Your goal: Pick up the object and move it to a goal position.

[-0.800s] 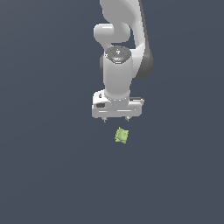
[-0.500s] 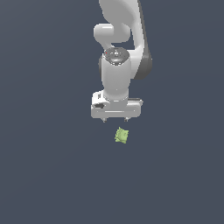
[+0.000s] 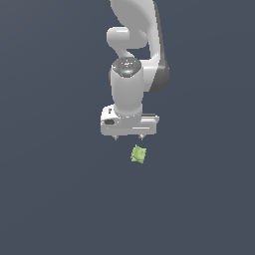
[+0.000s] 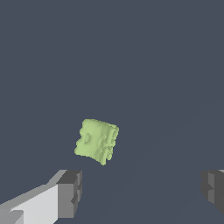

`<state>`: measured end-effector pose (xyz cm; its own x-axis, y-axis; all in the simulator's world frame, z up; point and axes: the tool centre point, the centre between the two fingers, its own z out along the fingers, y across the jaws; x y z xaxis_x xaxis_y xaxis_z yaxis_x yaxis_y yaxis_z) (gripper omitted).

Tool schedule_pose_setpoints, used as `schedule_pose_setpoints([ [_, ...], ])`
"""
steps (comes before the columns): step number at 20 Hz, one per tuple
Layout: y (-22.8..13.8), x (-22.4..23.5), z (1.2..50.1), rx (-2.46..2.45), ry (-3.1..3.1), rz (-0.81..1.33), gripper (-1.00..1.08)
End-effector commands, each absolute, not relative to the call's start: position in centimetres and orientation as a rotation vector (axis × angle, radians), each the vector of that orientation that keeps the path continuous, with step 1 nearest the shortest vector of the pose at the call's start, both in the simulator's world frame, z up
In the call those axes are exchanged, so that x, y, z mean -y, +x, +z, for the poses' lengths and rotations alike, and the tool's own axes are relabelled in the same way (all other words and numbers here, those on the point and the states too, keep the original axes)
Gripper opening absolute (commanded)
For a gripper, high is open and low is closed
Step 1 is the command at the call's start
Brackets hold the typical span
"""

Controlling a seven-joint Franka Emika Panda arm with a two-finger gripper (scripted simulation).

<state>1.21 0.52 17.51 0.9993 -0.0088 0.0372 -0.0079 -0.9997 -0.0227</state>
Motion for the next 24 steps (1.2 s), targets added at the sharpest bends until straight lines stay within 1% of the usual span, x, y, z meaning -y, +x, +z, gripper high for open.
schedule_pose_setpoints([
  [1,1.2,-0.7,17.2,-0.025,-3.119,-0.056,1.0],
  [7,1.4,-1.6,15.7,-0.102,-3.12,-0.044,1.0],
  [17,1.5,-4.0,11.3,-0.322,-3.117,-0.014,1.0],
  [24,1.4,-5.1,9.4,-0.415,-3.113,-0.002,1.0],
])
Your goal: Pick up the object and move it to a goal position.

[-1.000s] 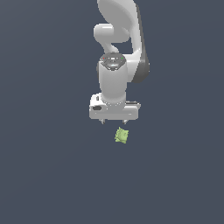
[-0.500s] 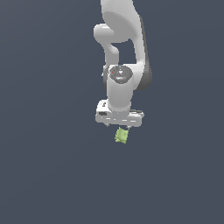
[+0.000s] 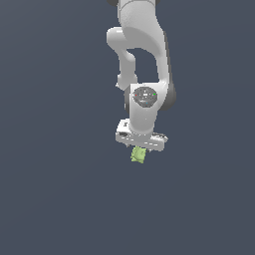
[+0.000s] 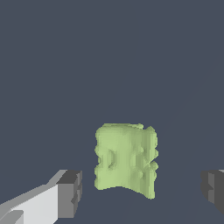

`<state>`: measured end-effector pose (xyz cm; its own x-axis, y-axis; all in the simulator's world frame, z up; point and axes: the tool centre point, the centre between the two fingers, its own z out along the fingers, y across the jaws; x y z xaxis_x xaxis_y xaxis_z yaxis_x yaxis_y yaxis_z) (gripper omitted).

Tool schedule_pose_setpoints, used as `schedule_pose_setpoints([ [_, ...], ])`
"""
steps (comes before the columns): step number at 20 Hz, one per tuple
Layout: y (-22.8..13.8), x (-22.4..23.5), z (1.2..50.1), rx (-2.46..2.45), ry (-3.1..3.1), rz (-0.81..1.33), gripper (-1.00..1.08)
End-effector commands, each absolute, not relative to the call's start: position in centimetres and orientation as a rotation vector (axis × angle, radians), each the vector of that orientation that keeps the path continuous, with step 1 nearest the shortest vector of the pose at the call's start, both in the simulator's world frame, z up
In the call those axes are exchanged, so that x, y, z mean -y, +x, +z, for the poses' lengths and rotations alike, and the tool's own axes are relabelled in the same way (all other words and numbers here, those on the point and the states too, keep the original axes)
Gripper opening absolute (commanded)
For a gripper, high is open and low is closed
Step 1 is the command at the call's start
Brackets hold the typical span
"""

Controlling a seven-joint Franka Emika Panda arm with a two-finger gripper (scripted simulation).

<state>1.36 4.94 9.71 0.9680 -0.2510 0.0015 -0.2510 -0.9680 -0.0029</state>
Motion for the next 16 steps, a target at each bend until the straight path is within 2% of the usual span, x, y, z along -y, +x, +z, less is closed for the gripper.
schedule_pose_setpoints([
  [1,1.4,-5.2,9.3,-0.422,-3.112,-0.001,1.0],
  [9,1.3,-5.3,8.7,-0.429,-3.112,0.001,1.0],
  [16,1.2,-5.3,5.5,-0.433,-3.112,0.0,1.0],
])
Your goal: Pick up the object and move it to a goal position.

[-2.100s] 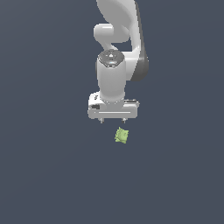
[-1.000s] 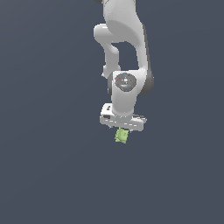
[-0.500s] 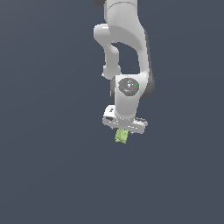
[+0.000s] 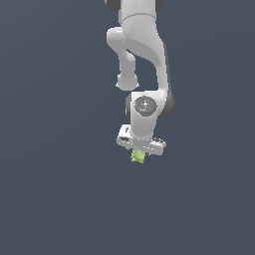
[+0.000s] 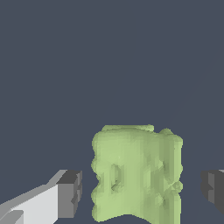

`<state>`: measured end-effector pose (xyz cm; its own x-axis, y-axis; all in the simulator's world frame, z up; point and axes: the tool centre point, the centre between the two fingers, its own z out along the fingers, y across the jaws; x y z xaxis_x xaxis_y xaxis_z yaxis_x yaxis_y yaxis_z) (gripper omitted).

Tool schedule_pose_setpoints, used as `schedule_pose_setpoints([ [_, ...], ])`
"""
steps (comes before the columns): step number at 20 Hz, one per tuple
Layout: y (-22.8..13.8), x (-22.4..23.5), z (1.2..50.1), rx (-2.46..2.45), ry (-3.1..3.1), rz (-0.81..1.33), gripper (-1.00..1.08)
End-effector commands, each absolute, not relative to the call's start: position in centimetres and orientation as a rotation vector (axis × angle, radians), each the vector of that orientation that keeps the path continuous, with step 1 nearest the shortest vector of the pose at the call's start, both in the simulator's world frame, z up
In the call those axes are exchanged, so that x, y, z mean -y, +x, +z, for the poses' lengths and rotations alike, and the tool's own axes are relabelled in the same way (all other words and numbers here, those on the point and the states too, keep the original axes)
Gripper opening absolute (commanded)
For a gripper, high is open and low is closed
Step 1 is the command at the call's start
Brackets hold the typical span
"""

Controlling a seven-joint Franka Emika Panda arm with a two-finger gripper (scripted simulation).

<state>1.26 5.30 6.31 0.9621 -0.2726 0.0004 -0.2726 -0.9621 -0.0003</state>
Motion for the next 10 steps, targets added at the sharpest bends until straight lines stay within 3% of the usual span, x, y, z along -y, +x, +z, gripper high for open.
schedule_pose_setpoints([
  [1,1.2,-5.3,5.0,-0.433,-3.112,0.0,1.0],
  [7,1.3,-5.3,4.0,-0.435,-3.111,0.0,1.0],
  [8,1.3,-5.3,4.0,-0.435,-3.111,0.0,-1.0],
  [10,1.3,-5.3,4.0,-0.435,-3.111,0.0,-1.0],
])
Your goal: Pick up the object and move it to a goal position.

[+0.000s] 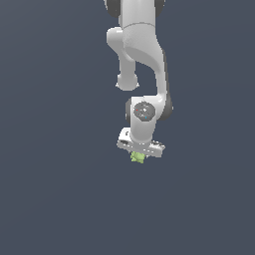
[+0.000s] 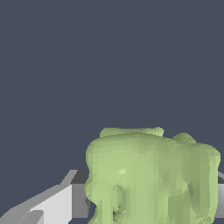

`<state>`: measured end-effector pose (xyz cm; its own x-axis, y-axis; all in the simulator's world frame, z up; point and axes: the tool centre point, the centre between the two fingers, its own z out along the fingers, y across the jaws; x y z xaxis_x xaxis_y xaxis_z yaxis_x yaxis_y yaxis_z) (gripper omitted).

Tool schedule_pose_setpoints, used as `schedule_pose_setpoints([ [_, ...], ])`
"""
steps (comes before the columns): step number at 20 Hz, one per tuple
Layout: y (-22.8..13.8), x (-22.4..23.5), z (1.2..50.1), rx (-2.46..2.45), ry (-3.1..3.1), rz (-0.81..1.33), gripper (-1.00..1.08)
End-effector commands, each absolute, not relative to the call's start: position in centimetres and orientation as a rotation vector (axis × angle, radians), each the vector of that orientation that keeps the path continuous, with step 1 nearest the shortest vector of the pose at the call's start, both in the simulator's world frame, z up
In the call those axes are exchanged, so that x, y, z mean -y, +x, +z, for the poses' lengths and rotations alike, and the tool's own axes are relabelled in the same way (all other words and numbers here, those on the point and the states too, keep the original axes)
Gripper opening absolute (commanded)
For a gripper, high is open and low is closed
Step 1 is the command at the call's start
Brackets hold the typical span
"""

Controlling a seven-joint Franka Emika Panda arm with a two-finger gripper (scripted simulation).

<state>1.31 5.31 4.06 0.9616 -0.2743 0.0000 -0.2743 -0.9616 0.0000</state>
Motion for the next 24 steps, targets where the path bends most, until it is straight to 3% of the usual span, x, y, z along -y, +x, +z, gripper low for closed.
schedule_pose_setpoints([
  [1,1.3,-5.3,4.0,-0.435,-3.111,0.0,-1.0],
  [14,1.2,-6.2,5.1,-0.436,-3.111,-0.001,-1.0],
  [24,0.3,-12.2,11.8,-0.436,-3.112,-0.001,-1.0],
])
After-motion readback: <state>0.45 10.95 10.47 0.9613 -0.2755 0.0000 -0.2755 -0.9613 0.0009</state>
